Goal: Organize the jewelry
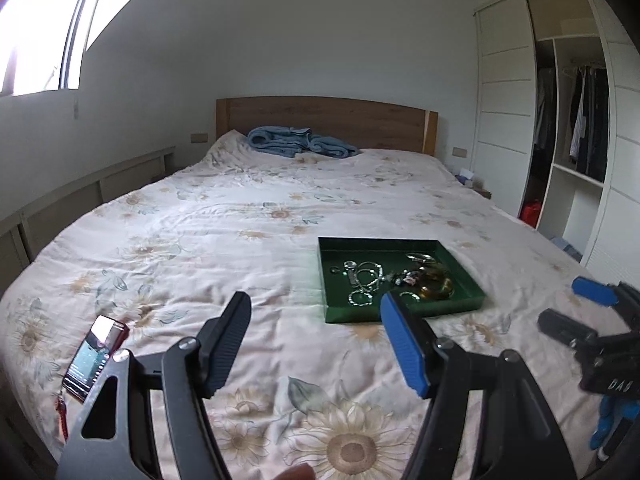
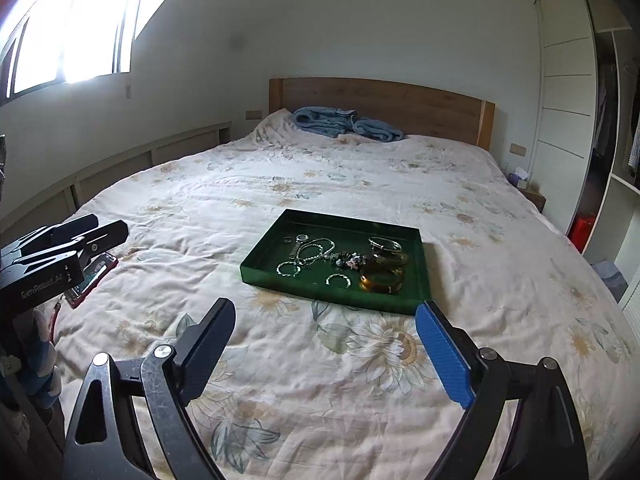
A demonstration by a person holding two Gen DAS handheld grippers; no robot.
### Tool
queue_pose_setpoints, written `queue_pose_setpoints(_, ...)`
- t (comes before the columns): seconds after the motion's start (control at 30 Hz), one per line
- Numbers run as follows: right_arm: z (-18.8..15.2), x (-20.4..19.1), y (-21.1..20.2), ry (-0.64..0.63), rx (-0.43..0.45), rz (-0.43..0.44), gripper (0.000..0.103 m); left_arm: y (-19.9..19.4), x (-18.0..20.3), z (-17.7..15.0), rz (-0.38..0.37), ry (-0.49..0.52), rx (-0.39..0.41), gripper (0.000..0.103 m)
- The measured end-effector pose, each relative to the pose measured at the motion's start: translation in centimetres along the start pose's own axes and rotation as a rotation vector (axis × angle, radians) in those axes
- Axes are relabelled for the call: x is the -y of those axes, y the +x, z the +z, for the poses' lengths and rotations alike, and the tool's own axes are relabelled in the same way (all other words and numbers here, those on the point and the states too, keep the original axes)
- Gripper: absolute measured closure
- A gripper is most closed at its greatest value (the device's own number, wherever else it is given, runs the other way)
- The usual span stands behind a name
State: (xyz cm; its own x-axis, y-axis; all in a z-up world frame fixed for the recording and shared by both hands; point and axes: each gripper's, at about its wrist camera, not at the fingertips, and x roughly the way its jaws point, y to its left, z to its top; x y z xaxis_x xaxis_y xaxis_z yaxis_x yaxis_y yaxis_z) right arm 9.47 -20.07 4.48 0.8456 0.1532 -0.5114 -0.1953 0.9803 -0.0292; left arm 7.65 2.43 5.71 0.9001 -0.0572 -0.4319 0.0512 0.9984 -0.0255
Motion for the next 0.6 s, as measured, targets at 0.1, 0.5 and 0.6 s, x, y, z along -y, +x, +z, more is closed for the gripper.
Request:
queue_pose_setpoints(0.1,-0.3,0.5,0.0,0.012,0.0,-0.011,0.012,0.0,0.2,-0.3,0.016,0.019,-0.003,0.037)
queue_pose_setpoints(0.5,-0.9,2.6,-0.1,0.068,0.014,-0.063,0.011,0.9,1.3,-0.3,0.036,0.038,-0.094,0.029)
queue_pose_setpoints(0.6,-0.9,2.4,-0.1,0.057,0.014,-0.066,0.007,0.8,1.8,-0.2,0.039,0.049,-0.099,0.029)
